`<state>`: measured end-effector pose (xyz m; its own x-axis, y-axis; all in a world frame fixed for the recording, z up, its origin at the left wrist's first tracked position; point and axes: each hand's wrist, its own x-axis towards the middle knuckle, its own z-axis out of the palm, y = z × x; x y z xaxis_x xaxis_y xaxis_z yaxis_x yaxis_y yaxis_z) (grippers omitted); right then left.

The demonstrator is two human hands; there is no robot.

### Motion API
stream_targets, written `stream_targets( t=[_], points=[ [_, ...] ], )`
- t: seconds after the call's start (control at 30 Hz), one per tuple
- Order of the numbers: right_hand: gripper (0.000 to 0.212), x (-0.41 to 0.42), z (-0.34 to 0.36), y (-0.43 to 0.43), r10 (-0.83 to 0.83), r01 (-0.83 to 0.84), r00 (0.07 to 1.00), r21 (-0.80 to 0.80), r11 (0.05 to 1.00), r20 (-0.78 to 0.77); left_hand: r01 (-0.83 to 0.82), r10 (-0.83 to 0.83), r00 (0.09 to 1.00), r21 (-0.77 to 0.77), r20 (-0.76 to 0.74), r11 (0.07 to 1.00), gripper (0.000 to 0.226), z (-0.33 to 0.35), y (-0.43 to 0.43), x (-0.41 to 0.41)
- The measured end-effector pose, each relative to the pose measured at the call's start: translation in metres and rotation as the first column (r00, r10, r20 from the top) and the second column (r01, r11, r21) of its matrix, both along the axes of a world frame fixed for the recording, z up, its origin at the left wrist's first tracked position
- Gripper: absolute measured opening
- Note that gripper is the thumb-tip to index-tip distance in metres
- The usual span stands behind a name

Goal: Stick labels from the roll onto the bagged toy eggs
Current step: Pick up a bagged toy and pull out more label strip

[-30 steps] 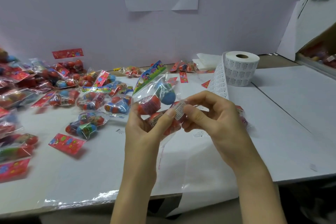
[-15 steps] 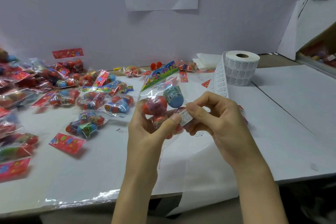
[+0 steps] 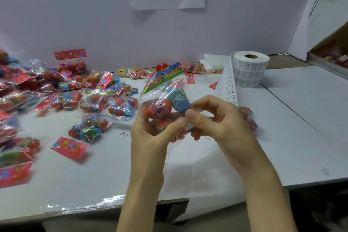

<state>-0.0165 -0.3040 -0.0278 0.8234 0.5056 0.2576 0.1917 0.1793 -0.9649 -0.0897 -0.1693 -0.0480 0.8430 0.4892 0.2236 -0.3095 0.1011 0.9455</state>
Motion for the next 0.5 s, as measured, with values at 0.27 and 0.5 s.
stream_targets(
  t=[0.27, 0.5],
  points=[
    [0.009, 0.0028, -0.0023, -0.0025, 0.048, -0.047, 0.999, 0.056, 0.997, -0.022, 0.027, -0.027, 1.000, -0.071, -0.003, 0.997, 0.054, -0.0006, 0.0006, 0.0002],
    [0.022, 0.0040, -0.0033, -0.0063, 0.106, -0.107, 0.994, 0.048, 0.993, 0.023, 0.083, -0.084, 0.996, -0.108, -0.011, 0.991, 0.063, 0.0007, 0.0059, -0.0025]
  ],
)
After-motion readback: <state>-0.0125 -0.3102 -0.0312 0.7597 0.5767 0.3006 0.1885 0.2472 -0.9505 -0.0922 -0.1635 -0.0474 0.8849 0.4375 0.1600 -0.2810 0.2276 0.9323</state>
